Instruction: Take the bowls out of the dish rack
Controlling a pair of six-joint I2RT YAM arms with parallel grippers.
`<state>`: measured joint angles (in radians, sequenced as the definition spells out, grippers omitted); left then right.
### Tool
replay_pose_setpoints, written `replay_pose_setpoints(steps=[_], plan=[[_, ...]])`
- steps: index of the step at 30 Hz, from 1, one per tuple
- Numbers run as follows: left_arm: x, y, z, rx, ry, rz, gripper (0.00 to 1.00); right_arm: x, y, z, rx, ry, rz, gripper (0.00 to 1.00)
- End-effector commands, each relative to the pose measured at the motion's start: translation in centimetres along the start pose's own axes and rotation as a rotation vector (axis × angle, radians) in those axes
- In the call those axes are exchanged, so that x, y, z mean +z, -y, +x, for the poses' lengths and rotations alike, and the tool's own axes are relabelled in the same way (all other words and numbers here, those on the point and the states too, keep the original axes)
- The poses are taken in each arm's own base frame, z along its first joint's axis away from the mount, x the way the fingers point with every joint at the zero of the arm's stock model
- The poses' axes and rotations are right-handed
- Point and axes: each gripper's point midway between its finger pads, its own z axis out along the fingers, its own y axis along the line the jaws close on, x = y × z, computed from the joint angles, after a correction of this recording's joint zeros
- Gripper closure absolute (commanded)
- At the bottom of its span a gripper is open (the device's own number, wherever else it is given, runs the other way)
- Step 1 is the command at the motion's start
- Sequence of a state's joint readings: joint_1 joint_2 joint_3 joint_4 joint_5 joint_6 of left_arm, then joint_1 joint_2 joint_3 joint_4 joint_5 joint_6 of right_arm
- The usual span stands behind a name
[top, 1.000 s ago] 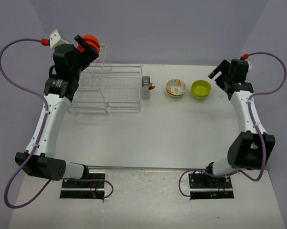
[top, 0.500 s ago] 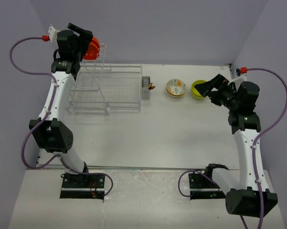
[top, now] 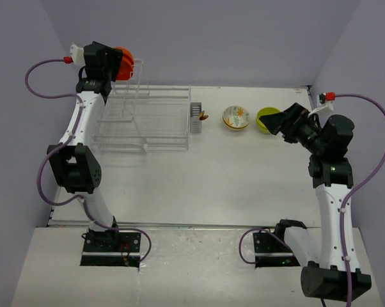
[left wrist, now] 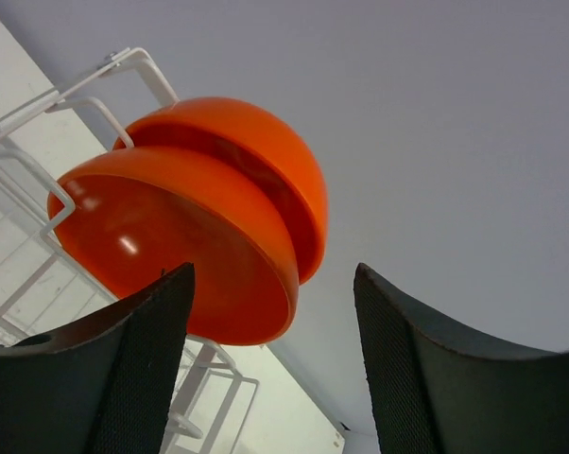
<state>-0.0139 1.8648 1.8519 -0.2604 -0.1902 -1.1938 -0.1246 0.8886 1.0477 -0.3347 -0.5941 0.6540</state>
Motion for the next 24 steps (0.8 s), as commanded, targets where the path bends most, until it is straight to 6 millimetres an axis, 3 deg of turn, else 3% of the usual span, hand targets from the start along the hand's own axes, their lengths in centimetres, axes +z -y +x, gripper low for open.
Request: replay_pose_setpoints(steps=[1, 9, 15, 20, 24], plan=[[-0.1, 2.1, -2.7, -0.05, 0.096, 0.082, 0.32, -1.0, -1.5, -1.0, -0.047, 0.04, -0.026, 0.03], [0.6, 1.8, -2.0, -0.048, 0.083, 0.101, 0.56, -1.9, -2.4, -1.7, -0.068, 0.077, -0.029, 0.03], [0.9, 0.6, -1.5, -0.059, 0.077, 0.076, 0.66, -2.4, -3.0, -2.0, -0.083, 0.09, -0.035, 0.03], [0.7, 0.4, -1.5, -0.063, 0.075, 0.067, 0.88, -2.6, -3.1, -2.3, -0.093, 0.104, -0.027, 0.03], [0.1, 1.0, -1.9, -0.053, 0.091, 0.094, 0.99, -2.6, -3.1, -2.5, -0.099, 0.109, -0.023, 0.03]])
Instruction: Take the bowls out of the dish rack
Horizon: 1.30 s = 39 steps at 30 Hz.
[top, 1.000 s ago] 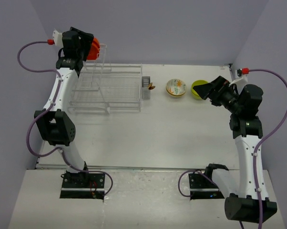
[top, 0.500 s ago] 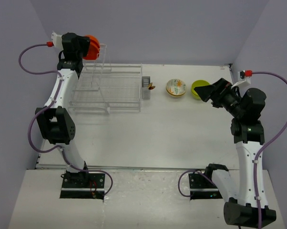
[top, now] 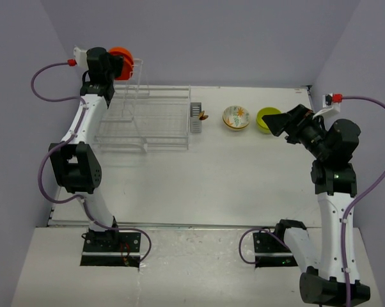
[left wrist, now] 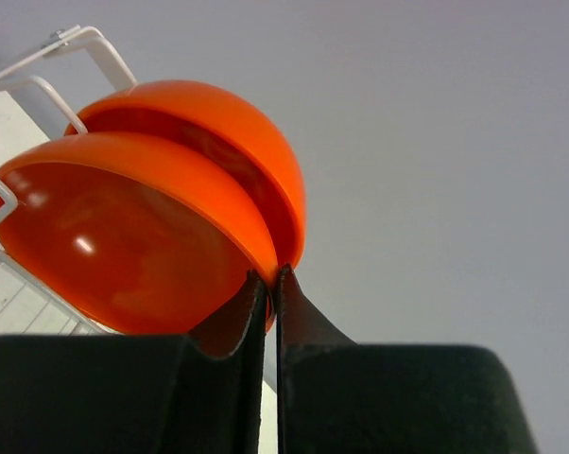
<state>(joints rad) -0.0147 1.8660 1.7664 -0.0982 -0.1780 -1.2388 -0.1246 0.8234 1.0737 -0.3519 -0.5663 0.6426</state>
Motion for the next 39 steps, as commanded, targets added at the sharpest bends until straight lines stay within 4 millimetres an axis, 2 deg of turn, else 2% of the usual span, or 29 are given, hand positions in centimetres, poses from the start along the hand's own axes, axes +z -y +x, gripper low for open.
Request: replay_pose_setpoints(steps=[1, 3, 6, 15, 17, 20, 21, 26, 30, 31, 33, 35, 36, 37, 38, 39], plan=[[-0.9, 1.0, -2.4, 0.01, 0.077, 0.028, 1.0, -0.8, -1.1, -1.5, -0.046, 0.043, 0.003, 0.03], [-1.1, 1.1, -2.5, 0.01, 0.08, 0.044, 1.0, -0.9, -1.1, -1.6, -0.052, 0.048, 0.01, 0.03], [-2.4, 3.0, -3.1, -0.005, 0.098, 0.13, 1.0, -1.1, -1.5, -1.8, -0.056, 0.057, 0.0, 0.03], [-4.5, 6.4, -3.3, -0.009, 0.088, 0.313, 1.0, -1.4, -1.8, -2.0, -0.06, 0.069, -0.001, 0.03], [-5.0, 6.4, -3.1, -0.007, 0.081, 0.33, 1.0, -1.4, -1.8, -2.1, -0.062, 0.071, 0.001, 0.03], [-6.7, 7.5, -3.4, -0.009, 0.088, 0.398, 1.0, -1.3, -1.6, -2.2, -0.061, 0.07, 0.006, 0.02], [-7.6, 8.4, -3.6, -0.003, 0.09, 0.443, 1.0, -1.3, -1.6, -2.2, -0.063, 0.072, 0.005, 0.03], [-9.1, 8.6, -3.5, 0.01, 0.079, 0.474, 1.0, -1.2, -1.7, -2.0, -0.053, 0.067, -0.004, 0.02], [-11.6, 9.2, -4.0, 0.013, 0.085, 0.509, 1.0, -1.1, -1.7, -2.2, -0.051, 0.07, -0.002, 0.03], [-11.5, 8.9, -3.7, 0.019, 0.075, 0.509, 1.0, -1.1, -1.7, -2.3, -0.051, 0.07, -0.002, 0.03], [-12.7, 9.6, -3.7, 0.038, 0.061, 0.539, 1.0, -0.9, -1.8, -2.5, -0.051, 0.072, -0.007, 0.03], [-14.3, 11.6, -1.4, 0.14, -0.02, 0.633, 1.0, -0.6, -1.8, -2.7, -0.044, 0.072, -0.007, 0.02], [-14.8, 12.5, -0.1, 0.251, -0.036, 0.681, 1.0, -0.5, -2.1, -3.1, -0.047, 0.074, -0.013, 0.02], [-16.6, 15.1, 1.5, 0.336, -0.105, 0.768, 1.0, 0.1, -1.7, -3.2, -0.037, 0.058, -0.007, 0.02], [-16.8, 15.8, 5.5, 0.413, -0.195, 0.799, 1.0, 0.4, -1.6, -3.3, -0.037, 0.049, -0.002, 0.02], [-18.3, 17.3, 7.8, 0.583, -0.261, 0.866, 1.0, 0.4, -2.0, -4.0, -0.04, 0.051, -0.002, 0.02]])
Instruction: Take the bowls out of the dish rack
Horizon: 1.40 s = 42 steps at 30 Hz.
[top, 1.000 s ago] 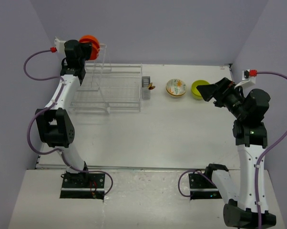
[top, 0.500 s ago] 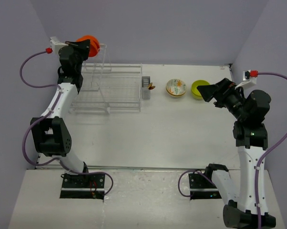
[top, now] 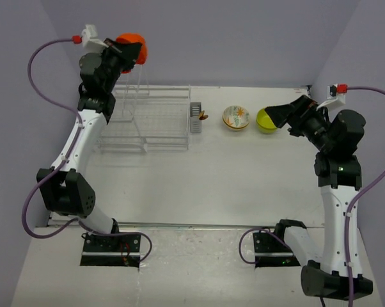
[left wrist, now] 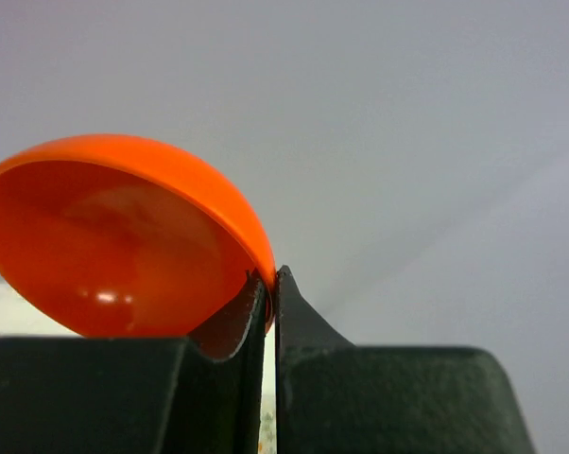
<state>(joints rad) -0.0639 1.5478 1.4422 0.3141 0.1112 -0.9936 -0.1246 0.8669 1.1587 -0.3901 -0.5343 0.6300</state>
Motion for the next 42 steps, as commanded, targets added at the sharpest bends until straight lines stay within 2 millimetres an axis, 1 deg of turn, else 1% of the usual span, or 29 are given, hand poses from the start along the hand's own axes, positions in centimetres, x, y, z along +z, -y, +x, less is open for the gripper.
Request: replay_pose_setpoints(steps=[1, 2, 3, 4, 5, 6, 7, 8, 9, 10, 11, 12, 13, 14, 16, 17, 18, 19, 21, 23, 24, 27, 28, 30, 31, 33, 34, 38, 42], plan=[[-1.3, 12.0, 6.6, 0.375, -0.285, 0.401, 1.0, 1.1, -1.0, -2.2, -0.014, 0.009, -0.01, 0.02], [-1.5, 12.5, 11.1, 0.411, -0.398, 0.449, 1.0, 1.4, -0.8, -2.4, -0.019, 0.001, -0.001, 0.02], [-2.4, 12.0, 13.7, 0.507, -0.491, 0.475, 1.0, 1.3, -1.1, -2.8, -0.021, -0.01, 0.007, 0.02], [-4.2, 13.3, 17.0, 0.543, -0.558, 0.542, 1.0, 2.2, -0.1, -2.8, -0.023, -0.035, 0.041, 0.02], [-5.0, 13.2, 18.5, 0.661, -0.565, 0.589, 1.0, 2.0, -0.3, -3.0, -0.024, -0.052, 0.058, 0.02], [-6.6, 11.8, 21.5, 0.713, -0.625, 0.603, 1.0, 2.4, -0.3, -2.6, -0.03, -0.076, 0.068, 0.01], [-8.9, 13.1, 24.5, 0.76, -0.666, 0.676, 1.0, 2.6, -0.2, -2.4, -0.044, -0.098, 0.083, 0.01], [-10.4, 13.8, 25.4, 0.814, -0.67, 0.726, 1.0, 3.6, 1.2, -1.9, -0.079, -0.133, 0.144, 0.01], [-12.2, 12.5, 27.7, 0.907, -0.717, 0.785, 1.0, 3.5, 0.4, -1.1, -0.101, -0.184, 0.158, 0.01], [-14.5, 13.5, 29.7, 0.934, -0.752, 0.857, 1.0, 3.8, 0.4, -0.4, -0.138, -0.213, 0.173, 0.01], [-15.5, 13.4, 30.6, 0.961, -0.774, 0.888, 1.0, 4.4, 1.1, -0.1, -0.148, -0.227, 0.221, 0.01], [-16.6, 12.6, 31.7, 0.998, -0.811, 0.914, 1.0, 4.5, 1.1, 0.9, -0.154, -0.262, 0.229, 0.01], [-18.0, 12.8, 32.9, 1.007, -0.847, 0.957, 1.0, 4.6, 1.4, 1.5, -0.158, -0.279, 0.242, 0.01], [-19.1, 11.9, 33.8, 1.043, -0.899, 0.981, 1.0, 4.8, 2.2, 2.4, -0.168, -0.311, 0.273, 0.01], [-20.9, 12.1, 35.4, 1.091, -0.96, 1.029, 1.0, 5.3, 2.4, 4.3, -0.202, -0.386, 0.284, 0.02], [-21.4, 11.4, 36.5, 1.115, -1.005, 1.045, 1.0, 5.6, 3.4, 5.5, -0.215, -0.437, 0.327, 0.02], [-21.8, 11.5, 36.5, 1.124, -1.043, 1.045, 1.0, 5.9, 3.1, 6.8, -0.235, -0.476, 0.324, 0.03], [-22.2, 11.2, 37.2, 1.13, -1.073, 1.048, 1.0, 6.0, 3.3, 7.6, -0.249, -0.503, 0.333, 0.04], [-22.5, 11.1, 37.5, 1.143, -1.095, 1.049, 1.0, 6.2, 3.8, 9.5, -0.266, -0.565, 0.355, 0.1], [-22.9, 10.9, 37.7, 1.151, -1.108, 1.059, 1.0, 6.3, 4.0, 10.6, -0.283, -0.597, 0.36, 0.14], [-23.0, 10.8, 37.7, 1.159, -1.115, 1.06, 1.0, 6.4, 4.0, 11.7, -0.299, -0.637, 0.366, 0.16], [-23.0, 10.5, 38.0, 1.167, -1.141, 1.049, 1.0, 6.2, 3.5, 13.1, -0.34, -0.694, 0.362, 0.27], [-23.0, 10.2, 38.2, 1.171, -1.152, 1.038, 1.0, 6.3, 3.8, 13.3, -0.353, -0.699, 0.383, 0.37], [-22.7, 10.1, 38.1, 1.184, -1.16, 1.021, 1.0, 6.1, 3.8, 13.9, -0.361, -0.72, 0.393, 0.47], [-22.6, 10.0, 38.1, 1.189, -1.162, 1.013, 1.0, 6.1, 4.4, 13.8, -0.375, -0.716, 0.426, 0.53], [-22.6, 10.1, 37.9, 1.198, -1.161, 1.008, 1.0, 6.0, 4.7, 14.2, -0.385, -0.731, 0.44, 0.55], [-22.6, 10.1, 37.8, 1.199, -1.162, 1.009, 1.0, 6.1, 4.9, 14.6, -0.387, -0.744, 0.446, 0.58], [-22.4, 10.1, 37.6, 1.206, -1.156, 0.997, 1.0, 6.4, 5.2, 15.2, -0.394, -0.752, 0.465, 1.0], [-22.0, 9.8, 37.3, 1.222, -1.148, 0.956, 1.0, 7.1, 5.1, 15.7, -0.377, -0.734, 0.444, 1.0]])
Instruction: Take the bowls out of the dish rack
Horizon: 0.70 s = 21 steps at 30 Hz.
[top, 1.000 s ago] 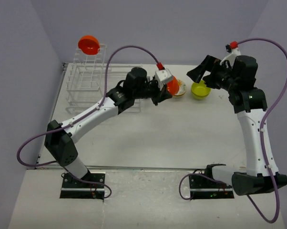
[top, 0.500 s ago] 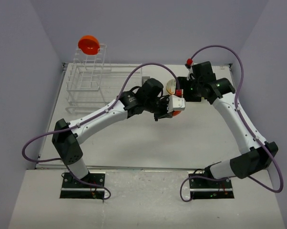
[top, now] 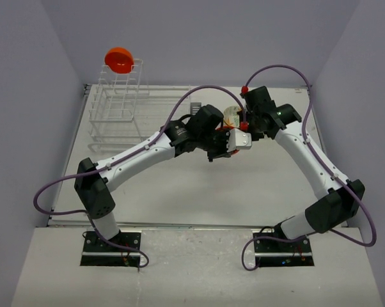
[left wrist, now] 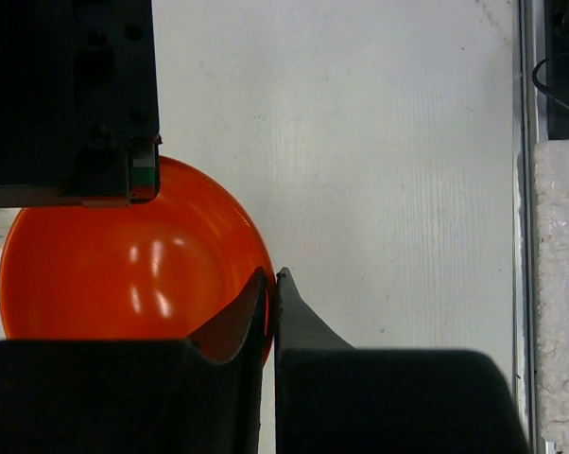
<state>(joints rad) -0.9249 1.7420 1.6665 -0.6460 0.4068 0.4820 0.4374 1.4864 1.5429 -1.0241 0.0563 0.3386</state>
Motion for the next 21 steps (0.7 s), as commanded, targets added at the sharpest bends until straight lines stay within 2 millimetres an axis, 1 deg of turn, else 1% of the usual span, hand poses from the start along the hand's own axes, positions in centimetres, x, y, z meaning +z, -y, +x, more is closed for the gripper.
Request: replay_pose_setpoints(steps=[1, 3, 4, 5, 6, 7, 8, 9, 10, 11, 12, 13, 14, 15, 16, 17, 18, 19, 20, 21], plan=[[-1.6, -1.8, -1.5, 0.021, 0.026, -0.09, 1.0, -0.1, -0.5, -0.4, -0.005, 0.033, -0.014, 1.0], [-2.1, -2.2, -1.8, 0.017, 0.034, -0.124, 1.0, 0.1, -0.4, -0.5, 0.015, 0.042, -0.01, 1.0], [-2.3, -2.9, -2.1, -0.005, 0.039, -0.163, 0.92, 0.5, -0.3, -0.8, 0.027, 0.061, -0.006, 1.0], [-2.7, -4.0, -1.7, -0.022, 0.017, -0.232, 0.69, 0.6, 0.0, -1.1, 0.042, 0.078, 0.004, 1.0], [-3.1, -4.5, -1.9, -0.055, 0.022, -0.274, 0.13, 1.3, 1.2, -1.4, 0.088, 0.098, 0.039, 1.0], [-3.6, -5.0, -1.9, -0.073, 0.018, -0.311, 0.0, 1.9, 2.0, -1.5, 0.118, 0.104, 0.061, 1.0], [-4.9, -5.7, -2.1, -0.086, 0.022, -0.378, 0.0, 2.5, 2.7, -1.6, 0.159, 0.108, 0.075, 1.0], [-5.8, -6.1, -2.3, -0.106, 0.036, -0.423, 0.0, 3.7, 3.9, -0.7, 0.189, 0.093, 0.107, 1.0], [-6.4, -6.5, -2.4, -0.147, 0.07, -0.473, 0.0, 4.5, 4.9, -1.6, 0.235, 0.13, 0.11, 1.0], [-9.6, -7.6, -3.1, -0.173, 0.109, -0.602, 0.0, 5.0, 5.4, -1.6, 0.277, 0.14, 0.113, 1.0], [-11.0, -8.2, -3.3, -0.206, 0.14, -0.676, 0.0, 6.1, 6.5, -0.6, 0.302, 0.136, 0.145, 1.0], [-13.5, -10.2, -2.6, -0.301, 0.172, -0.859, 0.0, 6.6, 7.1, -1.7, 0.33, 0.196, 0.143, 1.0], [-16.5, -11.4, -2.6, -0.373, 0.219, -0.977, 0.0, 7.2, 7.5, -1.7, 0.369, 0.208, 0.155, 1.0], [-18.4, -12.6, -1.9, -0.458, 0.246, -1.061, 0.0, 8.4, 8.2, -0.8, 0.384, 0.191, 0.178, 1.0], [-22.0, -15.0, -0.4, -0.642, 0.308, -1.154, 0.0, 9.0, 8.3, -1.5, 0.401, 0.217, 0.171, 1.0], [-23.5, -16.2, 0.7, -0.724, 0.325, -1.188, 0.0, 9.7, 8.4, -1.3, 0.425, 0.215, 0.178, 1.0], [-25.3, -16.9, 1.1, -0.845, 0.385, -1.22, 0.0, 11.1, 8.6, -0.9, 0.431, 0.192, 0.192, 1.0], [-28.0, -18.3, 2.9, -0.912, 0.411, -1.299, 0.0, 11.7, 8.9, -0.9, 0.438, 0.19, 0.209, 1.0], [-29.1, -18.8, 3.3, -0.952, 0.443, -1.325, 0.0, 12.2, 9.2, -0.8, 0.451, 0.181, 0.227, 1.0], [-30.0, -19.2, 3.5, -1.023, 0.508, -1.34, 0.0, 12.6, 9.4, -1.1, 0.455, 0.182, 0.234, 1.0]])
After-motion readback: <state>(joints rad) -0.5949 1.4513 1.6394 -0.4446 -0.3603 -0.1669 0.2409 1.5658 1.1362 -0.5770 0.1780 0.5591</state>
